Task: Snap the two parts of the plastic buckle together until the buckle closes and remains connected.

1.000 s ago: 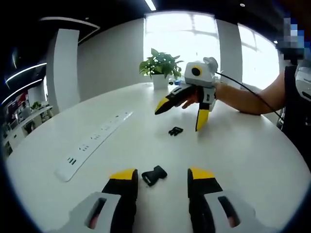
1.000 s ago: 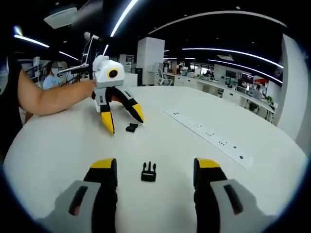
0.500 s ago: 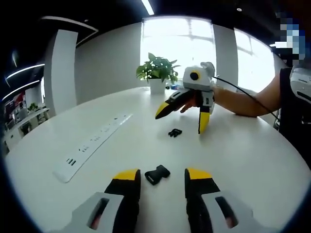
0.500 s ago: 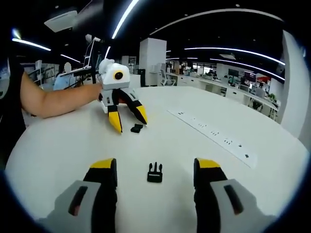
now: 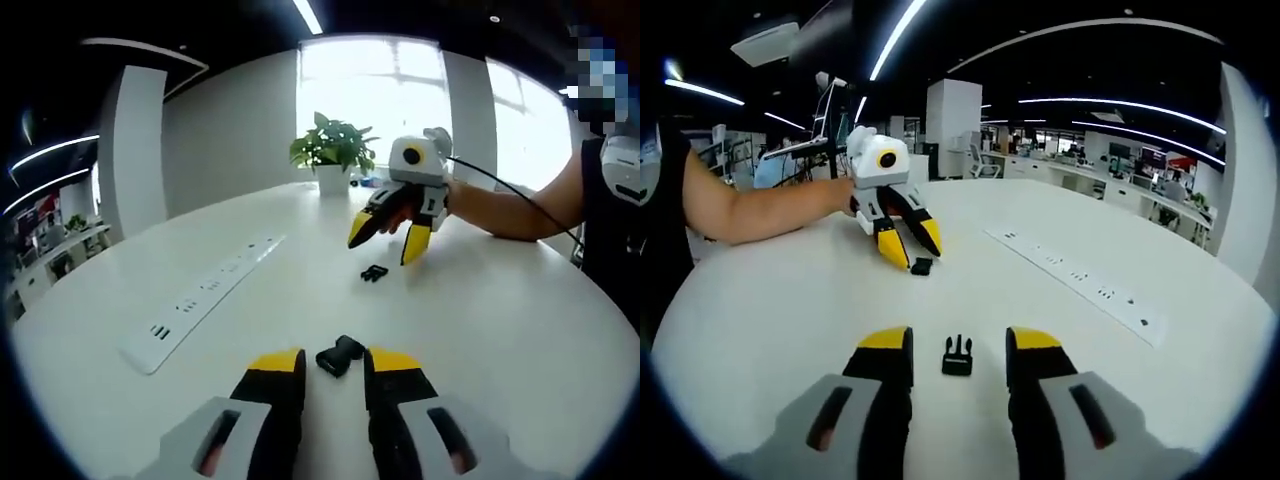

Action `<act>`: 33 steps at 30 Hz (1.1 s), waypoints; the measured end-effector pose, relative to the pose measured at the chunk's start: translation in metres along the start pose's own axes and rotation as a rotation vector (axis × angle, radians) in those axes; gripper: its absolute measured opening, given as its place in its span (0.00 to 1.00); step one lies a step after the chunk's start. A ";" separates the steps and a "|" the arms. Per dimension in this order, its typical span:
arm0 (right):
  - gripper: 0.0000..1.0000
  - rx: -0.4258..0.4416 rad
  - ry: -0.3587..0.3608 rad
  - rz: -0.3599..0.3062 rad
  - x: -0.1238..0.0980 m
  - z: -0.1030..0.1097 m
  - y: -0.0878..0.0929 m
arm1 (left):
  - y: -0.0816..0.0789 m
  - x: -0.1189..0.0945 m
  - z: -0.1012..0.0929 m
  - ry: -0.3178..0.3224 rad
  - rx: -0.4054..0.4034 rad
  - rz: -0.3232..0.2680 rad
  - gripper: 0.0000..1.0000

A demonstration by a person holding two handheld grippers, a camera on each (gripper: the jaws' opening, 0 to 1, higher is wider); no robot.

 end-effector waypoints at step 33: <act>0.26 0.009 -0.025 0.049 0.002 0.002 0.013 | 0.004 -0.001 -0.005 0.026 0.009 0.027 0.15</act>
Point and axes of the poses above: the point that each gripper's makers call its tool centre point, and the gripper's own axes: x roughly forward along the fingers, z roughly to its left, y roughly out of its underside, the point moved 2 cm from there along -x, roughly backward along the fingers, and after that the axes turned 2 degrees about z, right-handed, at the moved point
